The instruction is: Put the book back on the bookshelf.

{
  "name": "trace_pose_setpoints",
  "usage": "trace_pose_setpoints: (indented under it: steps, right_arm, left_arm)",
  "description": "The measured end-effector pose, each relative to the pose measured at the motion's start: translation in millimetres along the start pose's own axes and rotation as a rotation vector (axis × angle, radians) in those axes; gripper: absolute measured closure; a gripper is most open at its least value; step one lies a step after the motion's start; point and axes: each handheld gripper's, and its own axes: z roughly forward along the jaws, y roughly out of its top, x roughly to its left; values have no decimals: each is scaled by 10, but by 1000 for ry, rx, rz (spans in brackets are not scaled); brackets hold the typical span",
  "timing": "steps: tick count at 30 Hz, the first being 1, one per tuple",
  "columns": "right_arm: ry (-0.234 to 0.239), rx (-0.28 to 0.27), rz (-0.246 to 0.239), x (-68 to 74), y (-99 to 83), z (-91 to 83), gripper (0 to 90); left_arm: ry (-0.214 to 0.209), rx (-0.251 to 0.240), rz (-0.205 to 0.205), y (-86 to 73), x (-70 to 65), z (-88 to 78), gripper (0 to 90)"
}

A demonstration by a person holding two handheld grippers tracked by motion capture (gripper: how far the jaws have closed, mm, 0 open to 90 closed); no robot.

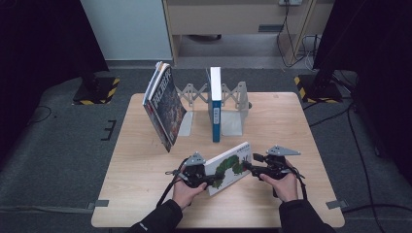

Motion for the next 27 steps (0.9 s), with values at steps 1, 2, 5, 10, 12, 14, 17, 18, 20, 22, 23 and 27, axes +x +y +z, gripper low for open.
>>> trace_pose_setpoints:
  steps: [1, 2, 5, 10, 12, 14, 17, 18, 20, 22, 23, 27]
  right_arm:
    - [-4, 1, 0, -10, 0, -9, 359]
    - [-10, 0, 2, -20, 1, -16, 358]
    - [-41, 4, 7, -59, -3, -43, 357]
    - [-92, 15, 15, -117, -18, -74, 343]
    - [-121, 32, 6, -146, -26, -94, 341]
    - [-135, 40, 2, -160, -32, -102, 341]
    - [-187, 77, -15, -226, -55, -128, 328]
    - [-187, 77, -15, -226, -55, -128, 328]
    - [-221, 105, -20, -276, -77, -136, 300]
    - [-230, 117, -17, -290, -88, -136, 293]
    - [-246, 142, -24, -327, -111, -130, 277]
    - [-284, 197, -18, -381, -155, -126, 247]
  left_arm:
    - [2, -9, -4, 18, 0, -22, 740]
    - [5, -12, -8, 36, 3, -46, 741]
    - [21, -20, -18, 73, 13, -105, 743]
    - [52, -32, -29, 136, 34, -193, 744]
    - [57, -41, -33, 164, 36, -229, 743]
    - [55, -47, -34, 177, 38, -244, 744]
    - [60, -69, -34, 241, 30, -307, 743]
    - [60, -69, -34, 241, 30, -307, 743]
    - [60, -85, -37, 270, 25, -339, 744]
    - [63, -92, -35, 297, 19, -363, 743]
    - [65, -95, -33, 307, 17, -371, 743]
    - [78, -113, -33, 378, 17, -424, 744]
